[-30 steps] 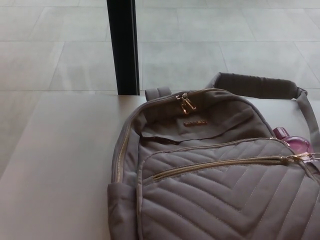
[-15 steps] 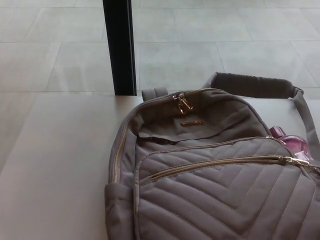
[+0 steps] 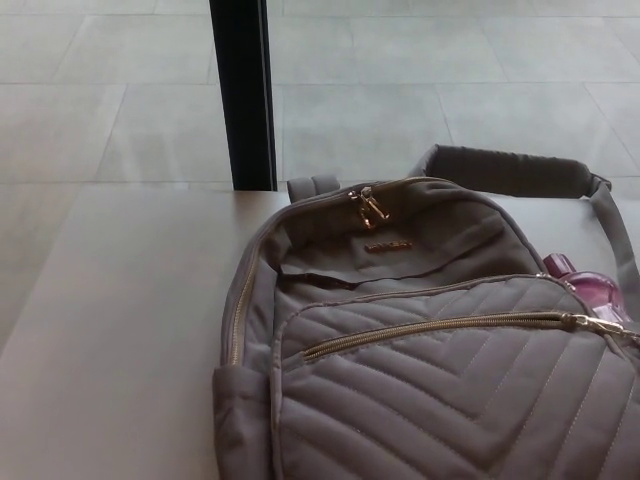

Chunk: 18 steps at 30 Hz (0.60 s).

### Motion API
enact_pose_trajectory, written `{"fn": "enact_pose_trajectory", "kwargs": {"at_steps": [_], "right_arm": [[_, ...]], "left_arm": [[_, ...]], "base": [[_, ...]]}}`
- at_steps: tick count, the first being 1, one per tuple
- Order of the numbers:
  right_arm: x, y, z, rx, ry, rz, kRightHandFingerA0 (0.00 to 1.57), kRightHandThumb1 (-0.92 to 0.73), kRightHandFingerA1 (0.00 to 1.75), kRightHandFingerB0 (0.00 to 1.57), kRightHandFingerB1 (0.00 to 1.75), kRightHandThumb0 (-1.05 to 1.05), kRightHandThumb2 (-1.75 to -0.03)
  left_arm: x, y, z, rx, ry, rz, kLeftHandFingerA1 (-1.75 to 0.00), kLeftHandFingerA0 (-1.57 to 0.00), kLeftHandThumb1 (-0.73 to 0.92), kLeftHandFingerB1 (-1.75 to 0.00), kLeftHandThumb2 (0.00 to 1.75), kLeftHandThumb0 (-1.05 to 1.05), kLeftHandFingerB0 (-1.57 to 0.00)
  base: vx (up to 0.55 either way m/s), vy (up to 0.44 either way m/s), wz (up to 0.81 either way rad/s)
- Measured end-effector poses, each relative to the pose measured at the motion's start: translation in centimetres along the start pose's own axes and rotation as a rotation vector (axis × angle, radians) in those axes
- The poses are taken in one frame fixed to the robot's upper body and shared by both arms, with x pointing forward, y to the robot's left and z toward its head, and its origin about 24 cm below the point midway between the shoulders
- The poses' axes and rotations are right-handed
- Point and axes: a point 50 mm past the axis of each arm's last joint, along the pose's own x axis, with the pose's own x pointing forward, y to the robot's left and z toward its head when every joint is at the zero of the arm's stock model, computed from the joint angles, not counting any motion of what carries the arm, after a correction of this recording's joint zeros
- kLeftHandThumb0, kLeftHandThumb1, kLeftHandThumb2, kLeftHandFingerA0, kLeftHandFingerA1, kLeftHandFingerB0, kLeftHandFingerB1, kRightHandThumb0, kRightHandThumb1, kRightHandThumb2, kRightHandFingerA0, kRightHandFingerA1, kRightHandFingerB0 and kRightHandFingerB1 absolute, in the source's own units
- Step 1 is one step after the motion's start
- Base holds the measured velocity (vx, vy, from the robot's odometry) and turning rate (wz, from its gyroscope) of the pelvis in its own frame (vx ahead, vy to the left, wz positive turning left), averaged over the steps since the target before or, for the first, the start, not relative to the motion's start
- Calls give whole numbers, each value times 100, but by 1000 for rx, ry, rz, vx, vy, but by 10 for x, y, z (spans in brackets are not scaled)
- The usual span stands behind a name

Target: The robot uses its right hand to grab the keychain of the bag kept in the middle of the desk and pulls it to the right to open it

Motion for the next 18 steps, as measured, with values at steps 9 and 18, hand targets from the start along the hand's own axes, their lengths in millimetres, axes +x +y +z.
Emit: {"fn": "enact_pose_trajectory", "kwargs": {"at_steps": [9,18], "right_arm": [[-43,6,-55,124,310,42,0,-68,25,0,0,-99,-103],[-114,45,-101,333,656,88,69,-67,111,10,30,-52,-60]], "left_arm": [[1,-3,0,-3,-2,-6,-49,-57,92,-40,80,-87,-50],[1,-6,-1,-7,-3,-14,-53,-57,92,-43,80,-86,-48]], "base": [[0,0,0],[0,0,0]]}}
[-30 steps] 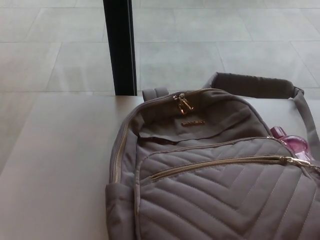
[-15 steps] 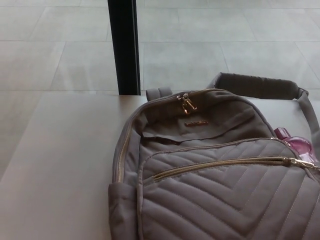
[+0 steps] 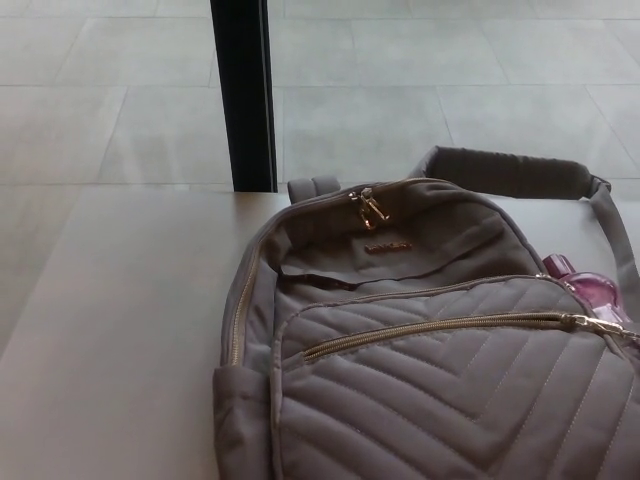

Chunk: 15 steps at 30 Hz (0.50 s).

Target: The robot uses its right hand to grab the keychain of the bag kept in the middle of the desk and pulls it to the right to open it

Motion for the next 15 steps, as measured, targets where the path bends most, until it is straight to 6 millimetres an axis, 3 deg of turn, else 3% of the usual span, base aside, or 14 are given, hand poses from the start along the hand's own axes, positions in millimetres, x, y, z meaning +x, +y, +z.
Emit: {"fn": "enact_pose_trajectory", "kwargs": {"at_steps": [1,2,3,4,5,6,7,9,10,11,12,13,14,15], "right_arm": [[-5,3,-9,28,39,3,80,-54,108,5,39,-57,-80],[-10,7,-19,58,79,6,80,-54,108,5,39,-57,-80],[-13,9,-26,79,110,8,84,-62,139,13,32,-48,-61],[-17,12,-34,105,148,9,87,-65,149,13,32,-45,-62],[-20,14,-39,125,176,8,89,-66,150,14,33,-42,-63],[-27,19,-52,167,238,8,69,-65,133,16,33,-40,-60],[-32,22,-58,191,272,10,69,-65,133,16,33,-40,-60],[-44,32,-71,249,344,22,64,-67,106,18,30,-40,-61],[-49,37,-75,269,369,32,64,-67,106,18,30,-40,-61],[-56,45,-81,300,406,47,59,-65,75,21,29,-40,-59],[-62,51,-86,327,437,59,46,-53,67,14,41,-48,-81],[-68,60,-92,350,476,84,46,-53,67,14,41,-48,-81],[-72,67,-96,365,504,106,63,-66,74,21,28,-43,-60],[-78,75,-101,381,540,135,62,-68,77,20,27,-45,-60]], "left_arm": [[0,0,0,0,0,0,-54,-57,92,-43,79,-87,-47],[0,0,0,-1,0,-1,-54,-57,92,-43,79,-87,-47],[0,0,0,-1,0,-1,-55,-56,92,-43,80,-85,-46],[0,0,0,-1,0,-1,-55,-53,92,-43,84,-88,-42],[0,0,0,0,0,-1,-62,-50,79,-53,119,-79,-37],[0,0,0,0,0,-1,-52,-53,92,-41,79,-84,-43],[0,-1,0,0,0,-1,-52,-53,92,-41,79,-84,-43],[1,-1,1,2,-2,-4,-52,-51,92,-41,79,-84,-42],[1,-2,1,3,-3,-5,-52,-51,92,-41,79,-84,-42],[1,-2,2,5,-4,-6,-53,-51,92,-43,78,-82,-40],[2,-2,3,7,-5,-8,-52,-48,92,-42,80,-83,-37],[2,-3,4,10,-5,-9,-52,-48,92,-42,80,-83,-37],[2,-3,4,12,-6,-11,-52,-48,92,-42,78,-84,-38],[3,-3,5,14,-7,-12,-54,-47,92,-42,79,-84,-36]], "base": [[0,0,0],[0,0,0],[0,0,0],[0,0,0],[0,0,0],[0,0,0],[0,0,0],[0,0,0],[0,0,0],[0,0,0],[0,0,0],[0,0,0],[0,0,0],[0,0,0]]}}
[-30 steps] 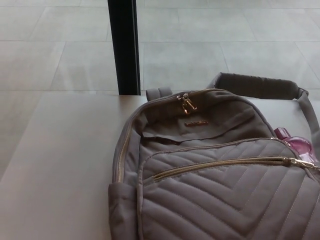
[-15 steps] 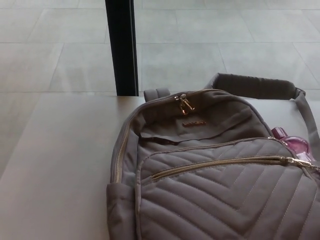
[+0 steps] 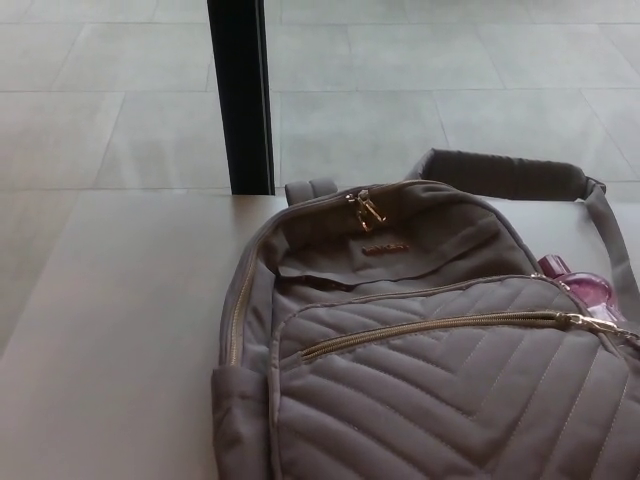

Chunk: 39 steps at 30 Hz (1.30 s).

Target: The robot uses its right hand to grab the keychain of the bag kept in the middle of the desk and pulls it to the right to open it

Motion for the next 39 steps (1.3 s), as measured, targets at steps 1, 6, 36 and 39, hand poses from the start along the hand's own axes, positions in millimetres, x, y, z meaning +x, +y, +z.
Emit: {"fn": "enact_pose_trajectory", "kwargs": {"at_steps": [1,6,36,39], "right_arm": [[0,4,-5,2,23,18,64,-68,75,19,27,-45,-60],[-9,40,-38,-82,133,202,68,-65,94,20,29,-46,-60],[-8,66,-26,-104,-8,401,66,-60,93,6,41,-69,-89],[-3,69,-15,-95,-30,402,59,-73,95,17,28,-60,-62]], "left_arm": [[0,0,0,1,0,-1,-53,-48,92,-42,78,-85,-38],[3,-1,5,12,9,-7,-52,-51,92,-41,77,-82,-42],[9,-1,22,144,48,-39,-60,-44,74,-52,111,-79,-33],[12,-6,30,153,31,-44,-54,-45,85,-37,66,-75,-36]], "base": [[0,0,0],[0,0,0],[0,0,0],[0,0,0]]}}
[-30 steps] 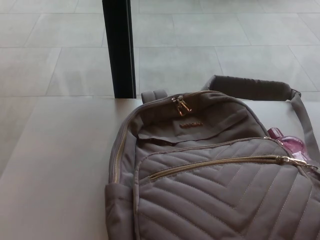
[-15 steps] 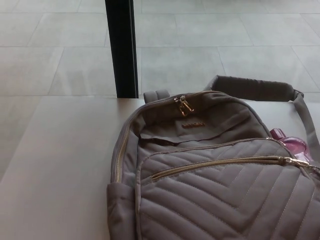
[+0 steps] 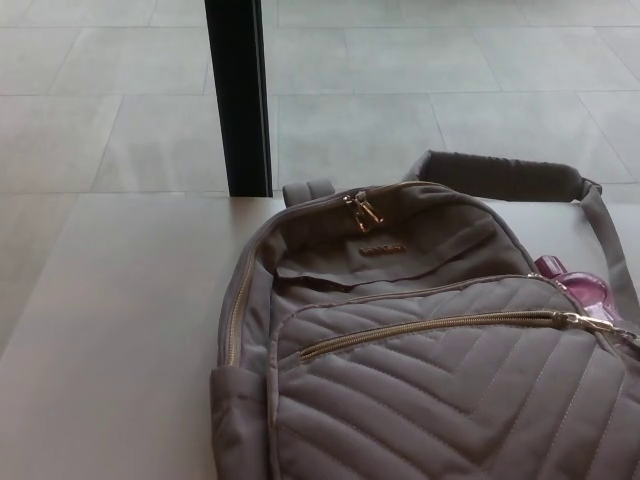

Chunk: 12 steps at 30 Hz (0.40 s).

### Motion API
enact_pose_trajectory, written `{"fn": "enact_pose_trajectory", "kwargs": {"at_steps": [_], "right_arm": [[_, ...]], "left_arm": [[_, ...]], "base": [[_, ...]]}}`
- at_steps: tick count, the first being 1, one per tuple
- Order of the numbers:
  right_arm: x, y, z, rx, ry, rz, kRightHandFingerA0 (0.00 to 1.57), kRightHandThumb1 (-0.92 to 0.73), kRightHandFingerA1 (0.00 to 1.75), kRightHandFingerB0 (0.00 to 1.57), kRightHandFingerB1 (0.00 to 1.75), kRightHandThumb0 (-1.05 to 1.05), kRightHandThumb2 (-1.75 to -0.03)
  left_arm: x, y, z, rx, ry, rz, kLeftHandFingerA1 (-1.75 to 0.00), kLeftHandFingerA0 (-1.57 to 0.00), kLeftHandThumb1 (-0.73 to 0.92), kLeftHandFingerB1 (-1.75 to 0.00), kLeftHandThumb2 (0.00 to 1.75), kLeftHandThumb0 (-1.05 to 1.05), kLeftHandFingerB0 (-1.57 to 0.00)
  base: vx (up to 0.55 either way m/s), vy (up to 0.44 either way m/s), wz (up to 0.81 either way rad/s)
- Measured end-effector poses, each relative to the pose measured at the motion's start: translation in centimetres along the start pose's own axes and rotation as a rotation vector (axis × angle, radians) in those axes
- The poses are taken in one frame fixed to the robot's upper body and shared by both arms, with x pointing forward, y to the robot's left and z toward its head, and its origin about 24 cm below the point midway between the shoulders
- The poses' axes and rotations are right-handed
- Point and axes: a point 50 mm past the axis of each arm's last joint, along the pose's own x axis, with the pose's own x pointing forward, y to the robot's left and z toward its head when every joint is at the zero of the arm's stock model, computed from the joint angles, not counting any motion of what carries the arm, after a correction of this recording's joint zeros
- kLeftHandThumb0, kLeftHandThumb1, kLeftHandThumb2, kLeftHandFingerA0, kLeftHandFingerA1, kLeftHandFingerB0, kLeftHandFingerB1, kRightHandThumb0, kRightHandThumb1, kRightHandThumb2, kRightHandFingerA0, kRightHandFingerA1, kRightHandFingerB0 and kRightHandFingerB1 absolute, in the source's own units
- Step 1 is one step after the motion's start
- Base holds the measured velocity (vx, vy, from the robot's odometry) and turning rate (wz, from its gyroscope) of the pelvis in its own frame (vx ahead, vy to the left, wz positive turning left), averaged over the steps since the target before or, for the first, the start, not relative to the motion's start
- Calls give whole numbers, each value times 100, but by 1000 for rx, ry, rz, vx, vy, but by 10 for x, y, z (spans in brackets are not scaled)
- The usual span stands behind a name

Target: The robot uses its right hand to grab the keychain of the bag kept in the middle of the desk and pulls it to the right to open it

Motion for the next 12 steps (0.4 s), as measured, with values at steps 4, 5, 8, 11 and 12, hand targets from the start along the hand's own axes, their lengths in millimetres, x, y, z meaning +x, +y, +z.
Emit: {"fn": "enact_pose_trajectory", "kwargs": {"at_steps": [4,5,8,11,12], "right_arm": [[6,1,14,10,-35,0,65,-59,98,8,39,-63,-85],[7,1,16,12,-43,0,58,-62,86,8,40,-66,-90],[9,1,23,12,-63,8,67,-57,93,8,40,-65,-85],[10,1,27,17,-80,8,68,-71,121,15,28,-58,-62],[11,1,28,20,-83,7,88,-53,104,0,49,-34,-105]], "left_arm": [[5,-4,16,-12,-38,-4,-54,-48,79,-38,64,-74,-43],[6,-5,19,-15,-45,-5,-55,-51,78,-37,64,-75,-46],[7,-5,25,-24,-63,-3,-54,-51,78,-37,63,-72,-43],[8,-5,29,-29,-77,-1,-54,-50,79,-37,63,-71,-40],[8,-5,30,-32,-79,-1,-56,-51,79,-37,64,-70,-40]], "base": [[0,0,0],[0,0,0],[0,0,0],[0,0,0],[0,0,0]]}}
